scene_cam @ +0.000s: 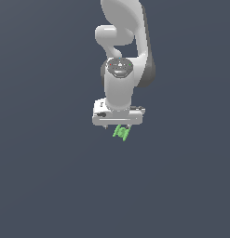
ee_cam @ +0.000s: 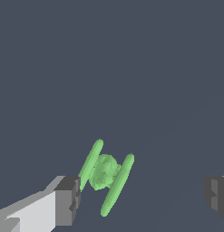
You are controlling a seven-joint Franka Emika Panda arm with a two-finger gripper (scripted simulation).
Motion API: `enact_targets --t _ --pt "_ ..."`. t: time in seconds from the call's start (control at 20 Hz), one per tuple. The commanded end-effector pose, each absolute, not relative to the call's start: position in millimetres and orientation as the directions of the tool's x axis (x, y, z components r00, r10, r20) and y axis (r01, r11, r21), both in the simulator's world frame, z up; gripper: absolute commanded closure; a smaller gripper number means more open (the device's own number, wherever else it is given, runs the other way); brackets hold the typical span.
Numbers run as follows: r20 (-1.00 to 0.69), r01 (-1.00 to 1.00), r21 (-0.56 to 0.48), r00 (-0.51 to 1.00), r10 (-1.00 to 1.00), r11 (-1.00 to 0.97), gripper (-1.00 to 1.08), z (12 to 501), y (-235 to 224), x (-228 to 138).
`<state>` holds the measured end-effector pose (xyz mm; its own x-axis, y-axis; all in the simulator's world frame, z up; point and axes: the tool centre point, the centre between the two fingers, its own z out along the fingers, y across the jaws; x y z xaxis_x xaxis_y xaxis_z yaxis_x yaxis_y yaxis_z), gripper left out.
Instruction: Pick up the object and move it to a goal position.
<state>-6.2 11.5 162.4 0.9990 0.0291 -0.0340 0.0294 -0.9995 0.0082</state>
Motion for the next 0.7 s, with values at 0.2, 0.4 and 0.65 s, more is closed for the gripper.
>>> enact_targets --t 0.2,0.4,0.65 --pt "-0.031 0.019 0.015 0.999 0.018 -1.0 -0.92 161.0 7.2 -4.5" --pt "-0.025 0.0 0.029 1.0 -0.001 -1.0 -0.92 158.6 -1.9 -0.7" --pt "-0.024 -0.002 0.031 1.0 -0.003 -1.0 -0.92 158.3 -2.8 -0.4"
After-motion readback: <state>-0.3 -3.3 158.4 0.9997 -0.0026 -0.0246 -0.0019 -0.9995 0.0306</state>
